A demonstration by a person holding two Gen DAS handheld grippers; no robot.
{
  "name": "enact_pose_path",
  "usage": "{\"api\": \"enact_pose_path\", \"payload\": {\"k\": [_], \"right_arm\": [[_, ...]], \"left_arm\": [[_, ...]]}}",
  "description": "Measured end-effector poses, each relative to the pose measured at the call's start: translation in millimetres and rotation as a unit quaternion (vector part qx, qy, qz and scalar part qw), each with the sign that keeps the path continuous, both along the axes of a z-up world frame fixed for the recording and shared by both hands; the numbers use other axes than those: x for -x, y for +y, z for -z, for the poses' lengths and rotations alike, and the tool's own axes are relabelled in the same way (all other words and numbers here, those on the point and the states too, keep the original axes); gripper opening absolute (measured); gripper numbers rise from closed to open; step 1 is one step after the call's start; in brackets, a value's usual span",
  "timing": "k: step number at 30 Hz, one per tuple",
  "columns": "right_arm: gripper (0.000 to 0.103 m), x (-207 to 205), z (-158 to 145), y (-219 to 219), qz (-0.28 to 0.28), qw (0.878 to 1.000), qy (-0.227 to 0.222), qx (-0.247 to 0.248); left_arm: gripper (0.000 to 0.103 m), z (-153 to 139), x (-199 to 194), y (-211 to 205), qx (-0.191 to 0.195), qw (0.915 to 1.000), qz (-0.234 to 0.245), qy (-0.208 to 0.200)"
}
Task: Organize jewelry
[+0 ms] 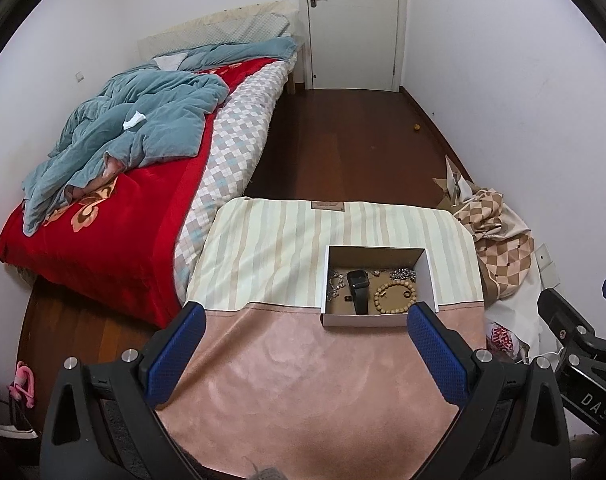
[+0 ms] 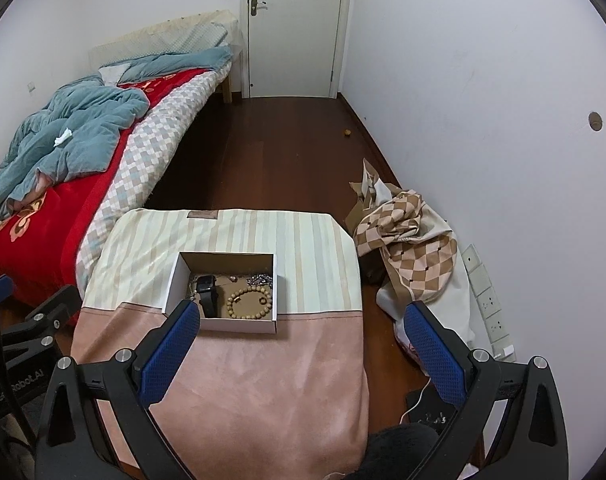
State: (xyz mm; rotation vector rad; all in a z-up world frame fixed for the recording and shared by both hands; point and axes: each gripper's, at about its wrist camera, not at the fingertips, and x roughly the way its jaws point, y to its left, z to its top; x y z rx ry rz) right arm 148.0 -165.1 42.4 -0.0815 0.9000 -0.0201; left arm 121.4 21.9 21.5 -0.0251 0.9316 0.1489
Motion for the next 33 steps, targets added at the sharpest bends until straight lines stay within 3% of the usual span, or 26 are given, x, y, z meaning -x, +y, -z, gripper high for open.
{"api": "enact_pose_path", "payload": {"k": [33], "right_arm": [[0.103,8.0,-0.9,0.6,-0.011,1.000,-0.006,0.000]], "left_arm": [[0.103,-6.7,6.7,-3.8,0.002,0.9999,0.001,-0.010]]}}
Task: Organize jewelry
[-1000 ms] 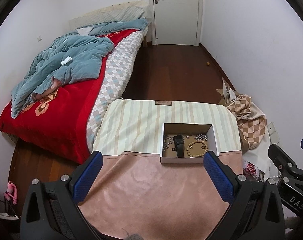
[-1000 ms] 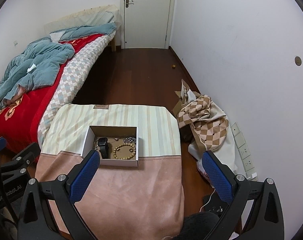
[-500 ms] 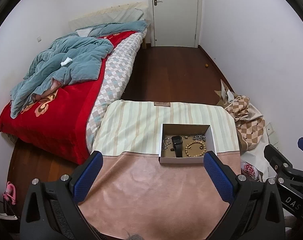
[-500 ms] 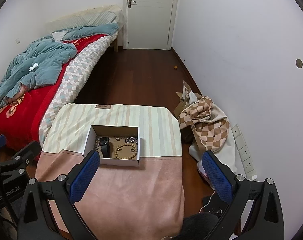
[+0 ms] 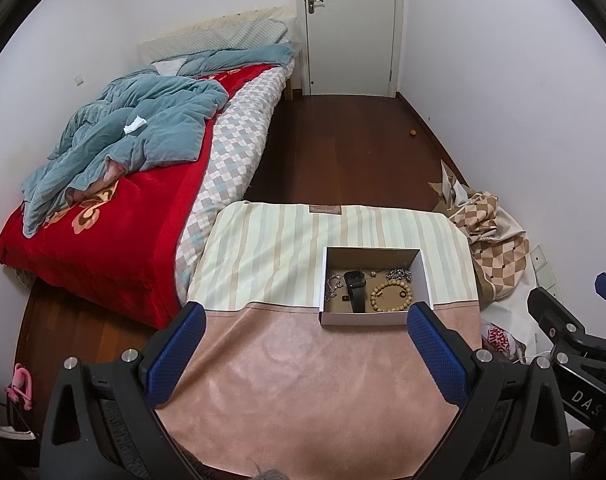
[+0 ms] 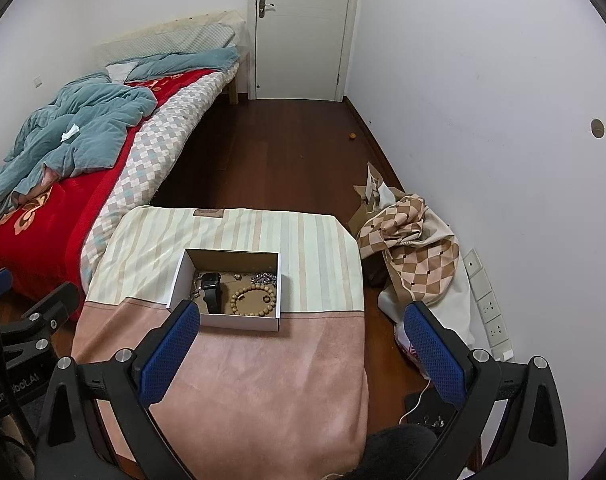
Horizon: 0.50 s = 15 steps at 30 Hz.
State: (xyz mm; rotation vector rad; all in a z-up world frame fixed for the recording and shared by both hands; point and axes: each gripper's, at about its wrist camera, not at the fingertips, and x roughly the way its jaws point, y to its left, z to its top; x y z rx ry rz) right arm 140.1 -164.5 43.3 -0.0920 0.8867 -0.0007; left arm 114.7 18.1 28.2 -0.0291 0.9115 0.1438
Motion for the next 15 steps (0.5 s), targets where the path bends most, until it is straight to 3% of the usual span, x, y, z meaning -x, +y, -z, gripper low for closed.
{"api": "enact_pose_path", "payload": {"k": [15], "right_arm": [[0.103,5.9,-5.8,-1.4,-0.003,1.000,-0.004,0.001]], "left_arm": [[0.103,-1.7,4.7,0.7,0.003,1.0000,0.002,-0.002]]}}
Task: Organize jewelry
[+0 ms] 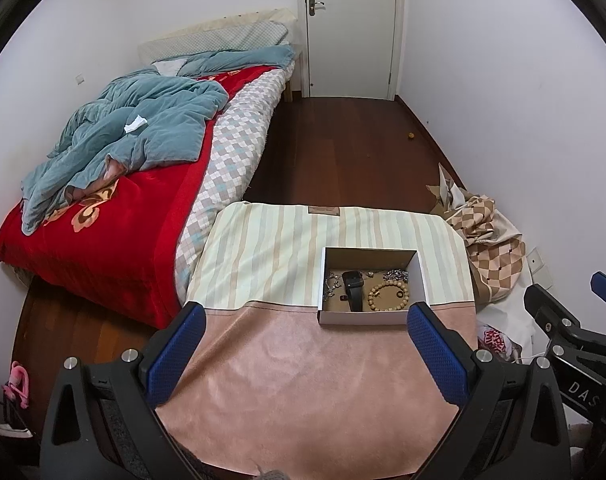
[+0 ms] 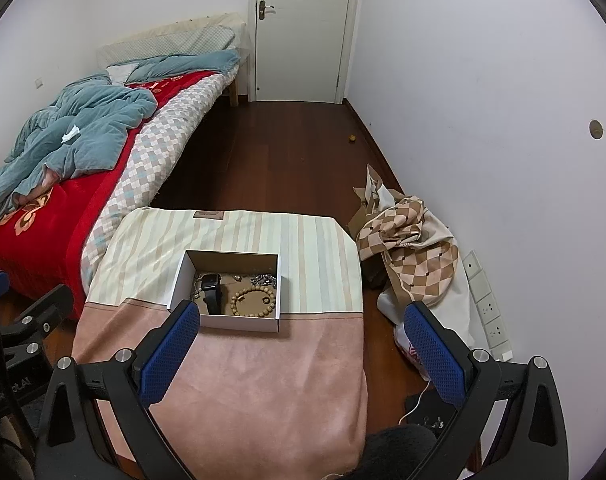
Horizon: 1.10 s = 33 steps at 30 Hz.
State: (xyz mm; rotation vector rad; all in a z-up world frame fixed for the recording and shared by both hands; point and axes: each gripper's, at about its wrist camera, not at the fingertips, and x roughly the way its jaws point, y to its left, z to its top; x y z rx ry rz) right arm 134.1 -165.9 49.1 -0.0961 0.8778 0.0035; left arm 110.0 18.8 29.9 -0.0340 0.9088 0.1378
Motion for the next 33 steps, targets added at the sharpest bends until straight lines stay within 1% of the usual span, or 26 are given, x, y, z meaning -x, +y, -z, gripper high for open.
{"api": "enact_pose_path", "payload": {"k": [12,33], "right_arm": [[0.103,0,-4,-4,0.001,1.000,-0.001,0.001],[0.103,0,-10,-7,0.000,1.000,-0.006,0.002]], "left_arm": [[0.103,-7,2,-4,-0.007,0.9999,-0.007,-0.005],[0.103,-6,4,-4,-0.007,0.9999,-0.004,-0.008]]}}
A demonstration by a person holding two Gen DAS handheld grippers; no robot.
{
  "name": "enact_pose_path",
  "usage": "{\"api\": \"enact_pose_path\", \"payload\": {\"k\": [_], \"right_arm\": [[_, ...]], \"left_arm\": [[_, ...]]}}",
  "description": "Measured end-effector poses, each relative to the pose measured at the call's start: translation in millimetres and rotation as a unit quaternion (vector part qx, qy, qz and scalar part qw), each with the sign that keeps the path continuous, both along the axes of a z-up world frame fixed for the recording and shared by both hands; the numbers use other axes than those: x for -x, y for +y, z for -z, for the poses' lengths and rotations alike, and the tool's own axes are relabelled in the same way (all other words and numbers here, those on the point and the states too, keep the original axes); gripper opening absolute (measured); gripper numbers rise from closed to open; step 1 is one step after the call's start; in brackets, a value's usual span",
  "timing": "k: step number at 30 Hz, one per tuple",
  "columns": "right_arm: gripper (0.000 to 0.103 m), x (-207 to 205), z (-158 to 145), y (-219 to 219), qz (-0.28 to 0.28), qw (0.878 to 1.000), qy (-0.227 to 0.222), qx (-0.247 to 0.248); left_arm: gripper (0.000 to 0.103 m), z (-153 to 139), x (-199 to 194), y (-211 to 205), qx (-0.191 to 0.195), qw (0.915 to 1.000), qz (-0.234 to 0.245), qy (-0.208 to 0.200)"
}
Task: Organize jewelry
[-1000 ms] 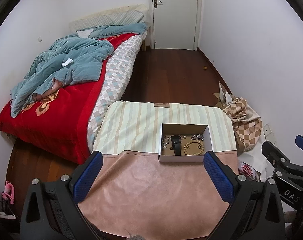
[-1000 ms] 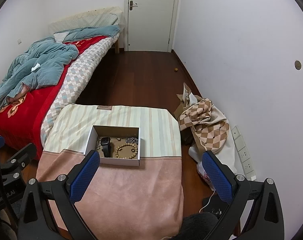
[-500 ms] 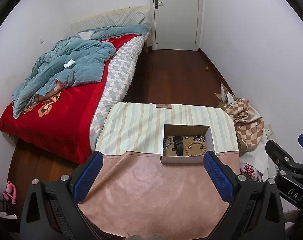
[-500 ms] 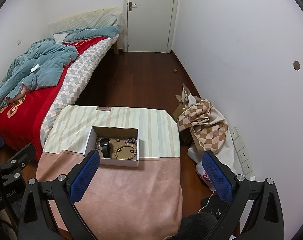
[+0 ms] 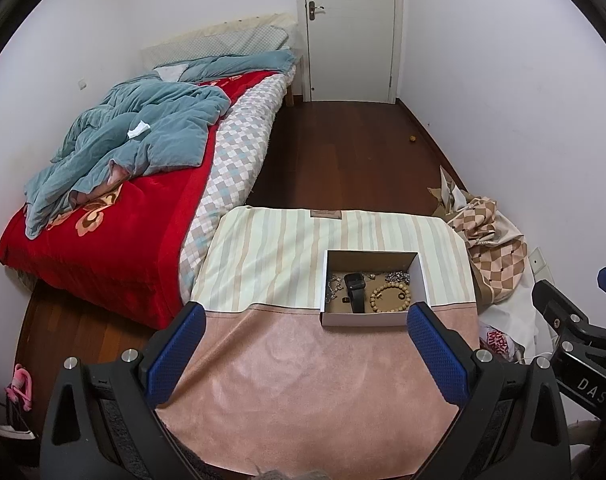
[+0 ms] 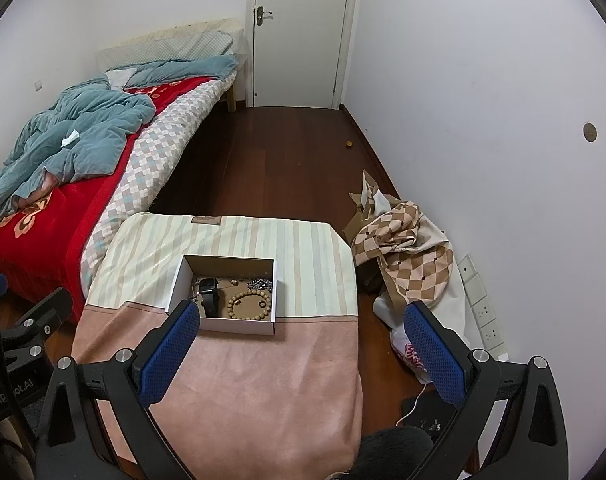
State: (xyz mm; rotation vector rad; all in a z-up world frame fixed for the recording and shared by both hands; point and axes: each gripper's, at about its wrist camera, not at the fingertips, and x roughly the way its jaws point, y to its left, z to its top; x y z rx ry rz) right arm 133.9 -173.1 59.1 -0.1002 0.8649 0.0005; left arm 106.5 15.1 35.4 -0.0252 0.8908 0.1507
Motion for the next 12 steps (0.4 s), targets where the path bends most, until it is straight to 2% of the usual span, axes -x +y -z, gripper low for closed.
{"api": "enact_pose_path", "payload": {"k": [12], "right_arm": [[0.103,2.0,-2.5,0.3,-0.002,1.000,-0.001,0.001]], "left_arm": [[0.103,-2.5,6.4,1.9,0.010,0.9999,0.005,-0.011]]}}
